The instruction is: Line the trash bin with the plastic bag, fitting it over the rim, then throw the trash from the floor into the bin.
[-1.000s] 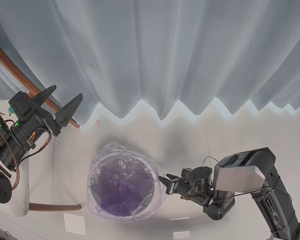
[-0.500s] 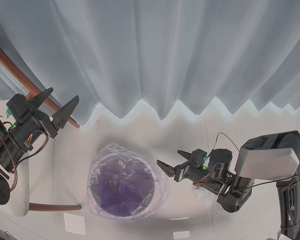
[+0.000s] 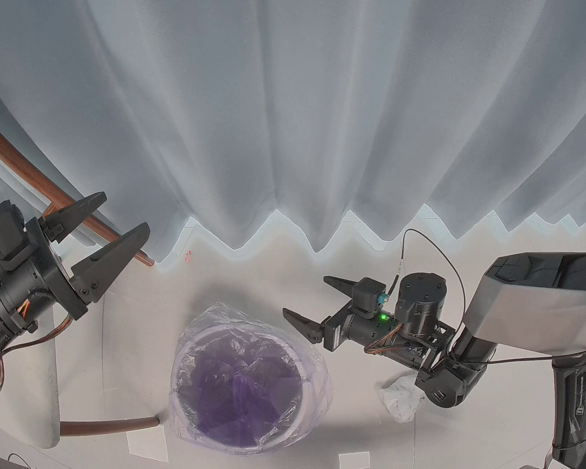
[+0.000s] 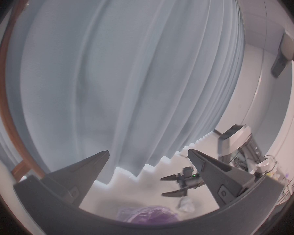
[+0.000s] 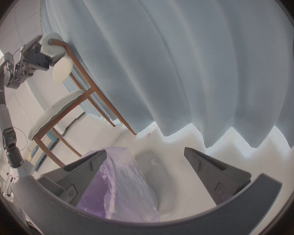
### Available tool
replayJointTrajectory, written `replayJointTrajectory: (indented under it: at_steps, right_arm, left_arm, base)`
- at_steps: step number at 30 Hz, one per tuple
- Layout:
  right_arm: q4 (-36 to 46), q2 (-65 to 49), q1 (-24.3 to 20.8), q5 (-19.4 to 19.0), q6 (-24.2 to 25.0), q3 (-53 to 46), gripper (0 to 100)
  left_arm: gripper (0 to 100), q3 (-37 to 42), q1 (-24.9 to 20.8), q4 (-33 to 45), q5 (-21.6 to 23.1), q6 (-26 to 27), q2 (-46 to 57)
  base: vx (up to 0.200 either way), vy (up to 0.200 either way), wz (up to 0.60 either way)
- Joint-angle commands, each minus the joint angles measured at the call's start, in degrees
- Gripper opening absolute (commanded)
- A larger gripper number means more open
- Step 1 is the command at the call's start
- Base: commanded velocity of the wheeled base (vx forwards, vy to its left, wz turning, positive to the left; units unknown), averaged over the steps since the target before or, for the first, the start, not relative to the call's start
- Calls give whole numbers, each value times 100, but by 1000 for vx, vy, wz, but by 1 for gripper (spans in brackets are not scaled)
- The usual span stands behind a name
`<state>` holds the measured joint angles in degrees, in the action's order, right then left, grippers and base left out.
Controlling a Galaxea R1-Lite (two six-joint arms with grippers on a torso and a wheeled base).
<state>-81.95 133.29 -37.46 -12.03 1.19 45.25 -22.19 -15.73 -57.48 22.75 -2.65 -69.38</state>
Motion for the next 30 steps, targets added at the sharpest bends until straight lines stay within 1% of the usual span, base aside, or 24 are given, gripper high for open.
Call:
replayJointTrajectory:
  at_steps: [1,4,7,9,10,12,20,28,29,30]
  right_arm:
    - [232,127,-226,-89,-207,326,100]
    - [320,382,-306,-89,-286,634,100]
    - [372,575,-376,-89,-322,713,100]
    - [346,707,-455,-89,-383,713,100]
    - [276,883,-543,-80,-497,704,100]
    - [135,979,-578,-80,-568,704,100]
    - [-23,1120,-701,-80,-576,678,100]
    - [-32,1155,-710,-80,-576,687,100]
    - [-41,1164,-710,-80,-576,704,0]
    - [-50,1164,-710,-80,-568,704,0]
  left_arm:
    - [100,21,-554,35,19,-219,355]
    - [100,101,-607,44,28,-228,451]
    - [100,101,-598,44,19,-228,451]
    - [100,101,-590,44,10,-228,443]
    - [100,118,-581,53,10,-228,443]
    - [100,118,-572,53,10,-228,443]
    - [100,127,-563,158,2,-219,443]
    - [100,127,-546,246,2,-192,451]
    - [100,127,-546,246,2,-192,451]
    - [100,127,-537,246,2,-192,451]
  base:
    - [0,0,0]
    - [0,0,0]
    - [0,0,0]
    - [0,0,0]
    - [0,0,0]
    - [0,0,0]
    - [0,0,0]
    - [0,0,0]
    - [0,0,0]
    - [0,0,0]
